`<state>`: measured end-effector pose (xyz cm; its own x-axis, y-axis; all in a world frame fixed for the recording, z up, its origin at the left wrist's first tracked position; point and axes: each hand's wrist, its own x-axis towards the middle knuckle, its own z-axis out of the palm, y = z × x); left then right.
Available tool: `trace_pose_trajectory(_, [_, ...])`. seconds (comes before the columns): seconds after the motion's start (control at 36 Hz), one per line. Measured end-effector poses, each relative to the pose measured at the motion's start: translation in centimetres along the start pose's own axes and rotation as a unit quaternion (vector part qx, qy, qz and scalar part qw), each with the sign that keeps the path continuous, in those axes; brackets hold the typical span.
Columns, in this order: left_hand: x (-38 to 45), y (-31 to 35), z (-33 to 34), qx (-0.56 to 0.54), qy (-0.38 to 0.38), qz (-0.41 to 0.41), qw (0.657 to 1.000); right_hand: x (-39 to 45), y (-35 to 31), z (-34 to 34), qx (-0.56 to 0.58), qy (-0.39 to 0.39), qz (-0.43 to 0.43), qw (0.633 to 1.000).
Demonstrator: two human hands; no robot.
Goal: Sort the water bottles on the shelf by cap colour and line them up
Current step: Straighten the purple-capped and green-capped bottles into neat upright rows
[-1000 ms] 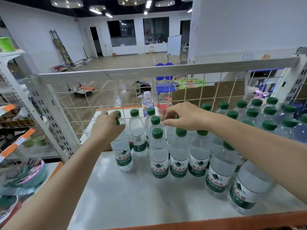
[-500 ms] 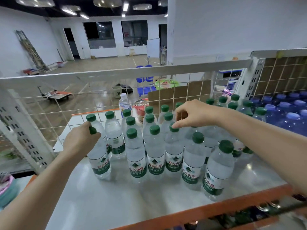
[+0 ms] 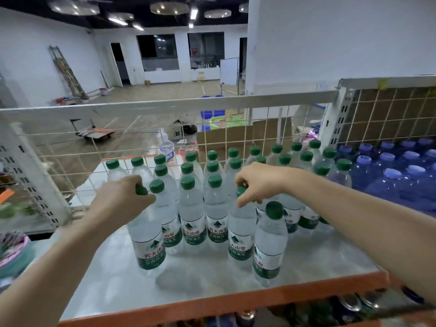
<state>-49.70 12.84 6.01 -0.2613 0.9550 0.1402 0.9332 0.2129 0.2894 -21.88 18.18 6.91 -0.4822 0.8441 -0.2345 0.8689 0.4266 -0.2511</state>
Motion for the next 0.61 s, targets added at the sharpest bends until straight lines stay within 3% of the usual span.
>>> trace_pose_trajectory(0.33, [-3.5, 8.0, 1.5, -0.092, 0.012, 0.026, 0.995, -1.6, 4.0, 0.4, 0.07, 0.093, -0.036, 0.993])
trace_pose_trajectory(0.61, [-4.7, 11.6, 5.4, -0.074, -0.017, 0.058, 0.995, -1.3, 3.4, 1.6, 0.087, 0.091, -0.063, 0.99])
